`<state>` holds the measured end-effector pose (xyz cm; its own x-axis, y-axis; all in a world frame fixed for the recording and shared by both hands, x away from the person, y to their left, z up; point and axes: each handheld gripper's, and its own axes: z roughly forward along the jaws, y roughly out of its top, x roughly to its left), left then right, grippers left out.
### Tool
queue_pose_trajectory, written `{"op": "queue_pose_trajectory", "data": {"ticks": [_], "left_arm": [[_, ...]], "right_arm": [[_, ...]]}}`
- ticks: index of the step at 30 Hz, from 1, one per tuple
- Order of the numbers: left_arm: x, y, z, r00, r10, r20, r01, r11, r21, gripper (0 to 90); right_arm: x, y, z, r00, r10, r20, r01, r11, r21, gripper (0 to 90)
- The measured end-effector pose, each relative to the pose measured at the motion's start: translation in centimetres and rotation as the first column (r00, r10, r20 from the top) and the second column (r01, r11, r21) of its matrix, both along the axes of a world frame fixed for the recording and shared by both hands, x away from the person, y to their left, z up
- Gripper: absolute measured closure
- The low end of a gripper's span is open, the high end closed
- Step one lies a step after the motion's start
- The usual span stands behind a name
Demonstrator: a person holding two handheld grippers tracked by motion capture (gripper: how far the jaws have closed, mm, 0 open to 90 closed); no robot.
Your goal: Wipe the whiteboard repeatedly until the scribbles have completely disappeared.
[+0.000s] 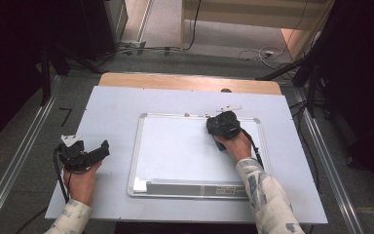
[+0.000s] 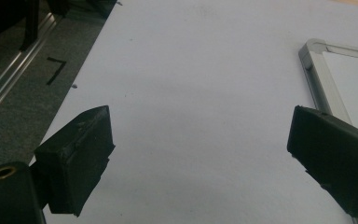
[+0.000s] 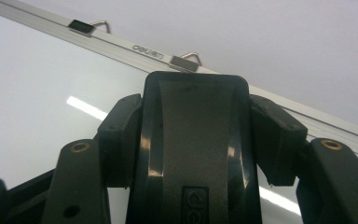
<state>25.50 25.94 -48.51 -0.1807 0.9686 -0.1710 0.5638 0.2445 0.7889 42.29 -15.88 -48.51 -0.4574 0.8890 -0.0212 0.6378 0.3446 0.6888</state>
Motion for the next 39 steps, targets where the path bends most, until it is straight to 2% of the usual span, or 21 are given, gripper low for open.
{"op": "queue_pose_trajectory", "data": {"ticks": [8, 18, 24, 31, 39], "left_arm": [[0.0, 0.0, 0.0, 1.0, 0.002, 0.0, -0.002, 1.0, 0.002, 7.3], [0.1, -0.1, 0.0, 1.0, 0.001, -0.004, -0.001, 1.0, 0.003, 7.3], [0.1, -0.2, 0.0, 1.0, 0.0, -0.003, 0.0, 1.0, 0.002, 7.3], [0.1, -0.1, 0.0, 1.0, 0.0, -0.004, 0.0, 1.0, 0.001, 7.3], [0.2, -0.2, 0.0, 1.0, 0.001, 0.0, -0.001, 1.0, 0.0, 7.3]], "right_arm": [[0.0, -1.2, 0.0, 0.9998, -0.017, 0.003, 0.017, 1.0, 0.005, 37.8], [-0.1, -1.1, -0.1, 0.9989, -0.048, -0.003, 0.048, 0.998, 0.031, 37.5], [-0.1, -0.7, -0.4, 0.9985, -0.053, 0.011, 0.053, 0.998, 0.015, 37.3], [0.0, -0.6, -0.5, 0.9979, -0.064, -0.002, 0.064, 0.997, 0.03, 37.9], [-0.5, 0.2, -0.5, 0.9999, -0.009, -0.009, 0.01, 0.999, 0.036, 38.2]]}}
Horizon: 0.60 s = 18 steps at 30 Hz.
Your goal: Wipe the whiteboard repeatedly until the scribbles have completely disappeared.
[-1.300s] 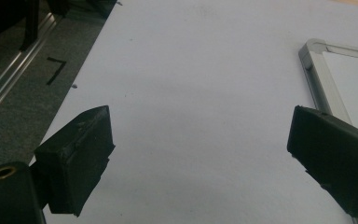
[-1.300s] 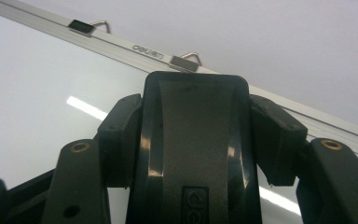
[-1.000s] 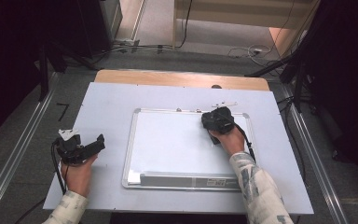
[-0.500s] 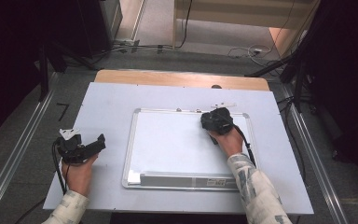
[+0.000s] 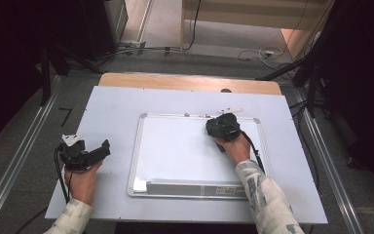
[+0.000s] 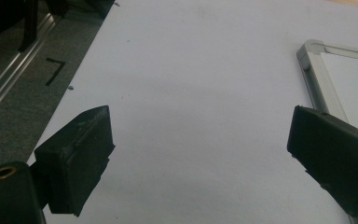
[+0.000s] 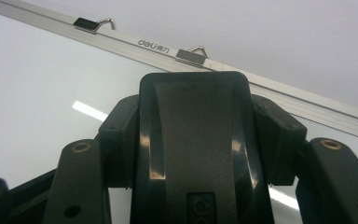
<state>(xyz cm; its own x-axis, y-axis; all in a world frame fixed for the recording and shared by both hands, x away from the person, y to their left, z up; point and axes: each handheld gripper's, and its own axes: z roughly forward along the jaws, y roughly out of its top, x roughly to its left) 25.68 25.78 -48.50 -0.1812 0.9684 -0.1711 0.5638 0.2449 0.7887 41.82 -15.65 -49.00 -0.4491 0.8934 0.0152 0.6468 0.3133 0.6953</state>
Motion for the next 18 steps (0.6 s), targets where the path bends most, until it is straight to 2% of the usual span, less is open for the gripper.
{"op": "queue_pose_trajectory", "data": {"ticks": [12, 18], "left_arm": [[0.01, 0.03, -0.01, 1.0, 0.002, -0.002, -0.002, 1.0, -0.001, 7.3], [-0.01, 0.01, 0.01, 1.0, 0.002, -0.002, -0.002, 1.0, 0.001, 7.3]], "right_arm": [[-0.25, 0.24, 0.28, 0.9988, 0.014, -0.046, -0.013, 1.0, 0.027, 38.4], [-0.34, 0.21, 0.36, 0.9994, 0.001, -0.034, -0.001, 1.0, 0.006, 38.2]]}}
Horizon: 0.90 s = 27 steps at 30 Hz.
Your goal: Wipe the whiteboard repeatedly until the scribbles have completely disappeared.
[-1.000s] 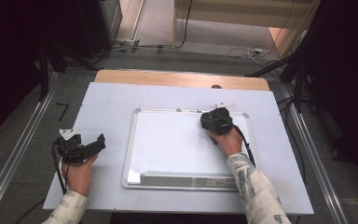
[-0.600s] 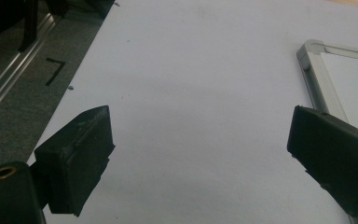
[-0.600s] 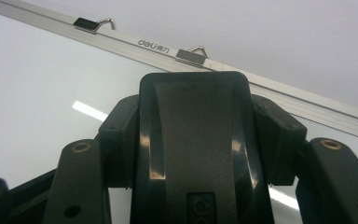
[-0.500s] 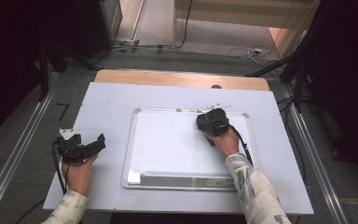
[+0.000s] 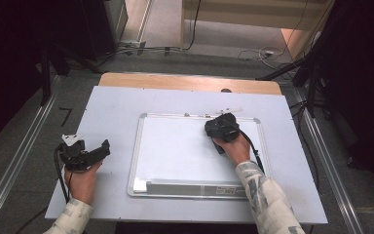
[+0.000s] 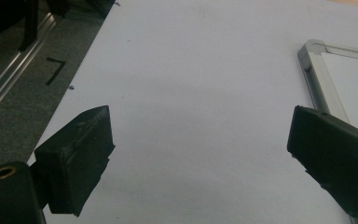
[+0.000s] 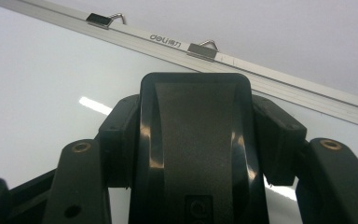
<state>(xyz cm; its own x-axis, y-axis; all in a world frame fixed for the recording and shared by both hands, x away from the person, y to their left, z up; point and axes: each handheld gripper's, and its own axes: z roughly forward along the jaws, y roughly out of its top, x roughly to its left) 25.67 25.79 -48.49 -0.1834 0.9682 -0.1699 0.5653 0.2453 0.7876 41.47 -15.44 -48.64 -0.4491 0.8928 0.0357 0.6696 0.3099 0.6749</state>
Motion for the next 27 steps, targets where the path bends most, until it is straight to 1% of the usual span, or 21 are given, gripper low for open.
{"op": "queue_pose_trajectory", "data": {"ticks": [4, 9, 14, 19, 27], "left_arm": [[-0.04, 0.03, 0.03, 1.0, 0.001, 0.001, -0.001, 1.0, 0.0, 7.3], [-0.04, 0.06, 0.03, 1.0, 0.0, 0.002, 0.0, 1.0, 0.001, 7.3], [-0.03, 0.05, 0.03, 1.0, 0.0, 0.003, 0.0, 1.0, 0.0, 7.3], [-0.06, 0.07, 0.05, 1.0, 0.0, 0.004, 0.0, 1.0, 0.0, 7.3], [-0.04, 0.1, 0.04, 1.0, 0.003, 0.002, -0.003, 1.0, -0.001, 7.3]], "right_arm": [[-0.16, 0.27, -0.2, 0.9999, -0.004, 0.015, 0.004, 1.0, -0.014, 38.0], [-0.27, 0.36, -0.4, 0.9996, -0.019, 0.022, 0.019, 1.0, -0.008, 37.3], [-0.28, 0.4, -0.57, 0.9991, -0.018, 0.038, 0.018, 1.0, -0.002, 36.4], [-0.25, 0.38, -0.43, 0.9987, -0.044, 0.025, 0.044, 0.999, 0.006, 38.2], [-0.21, 0.31, -0.3, 0.9985, -0.053, 0.012, 0.053, 0.999, 0.01, 38.4]]}}
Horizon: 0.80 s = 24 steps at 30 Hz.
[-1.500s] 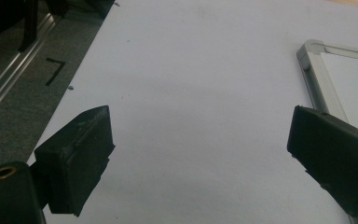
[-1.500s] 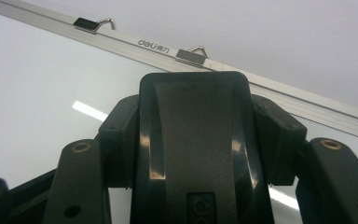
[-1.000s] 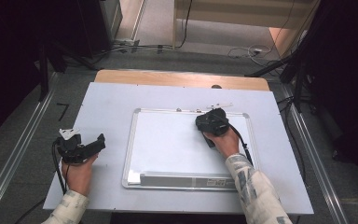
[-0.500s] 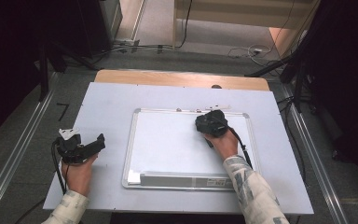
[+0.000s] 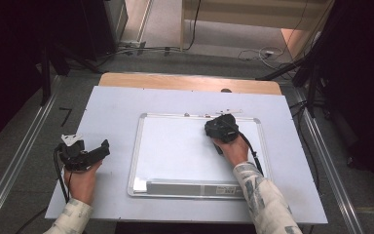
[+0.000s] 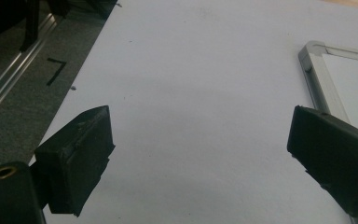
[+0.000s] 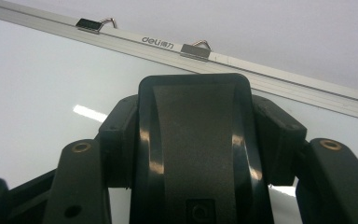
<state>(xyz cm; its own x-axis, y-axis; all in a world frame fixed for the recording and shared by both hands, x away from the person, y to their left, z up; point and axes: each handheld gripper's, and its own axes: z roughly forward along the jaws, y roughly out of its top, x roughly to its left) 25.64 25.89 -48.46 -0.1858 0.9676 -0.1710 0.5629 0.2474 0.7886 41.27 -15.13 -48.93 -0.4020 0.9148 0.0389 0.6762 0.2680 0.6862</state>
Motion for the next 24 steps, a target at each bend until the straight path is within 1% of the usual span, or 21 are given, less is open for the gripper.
{"op": "queue_pose_trajectory", "data": {"ticks": [7, 14, 19, 21, 23, 24], "left_arm": [[-0.07, 0.0, 0.04, 1.0, -0.001, 0.001, 0.001, 1.0, 0.001, 7.3], [-0.07, -0.03, 0.05, 1.0, -0.001, 0.002, 0.001, 1.0, 0.001, 7.3], [-0.08, 0.01, 0.06, 1.0, -0.001, 0.002, 0.001, 1.0, -0.001, 7.3], [-0.05, 0.02, 0.04, 1.0, 0.001, 0.003, -0.001, 1.0, -0.001, 7.3], [-0.08, 0.04, 0.04, 1.0, 0.001, 0.003, -0.001, 1.0, -0.001, 7.3], [-0.11, 0.06, 0.07, 1.0, 0.0, 0.003, 0.0, 1.0, -0.001, 7.3]], "right_arm": [[-0.05, -0.13, 0.12, 0.9999, 0.001, -0.013, -0.001, 1.0, -0.001, 38.4], [-0.01, -0.37, 0.27, 0.9994, -0.006, -0.033, 0.007, 1.0, 0.013, 38.5], [-0.03, -0.43, 0.3, 0.9994, -0.005, -0.033, 0.006, 1.0, 0.016, 38.7], [-0.16, -0.38, 0.33, 0.9999, -0.001, -0.015, 0.001, 1.0, 0.008, 38.9], [-0.2, -0.38, 0.36, 0.9999, -0.001, -0.013, 0.001, 1.0, 0.008, 38.9], [-0.25, -0.4, 0.39, 1.0, -0.002, -0.004, 0.002, 1.0, 0.015, 39.0]]}}
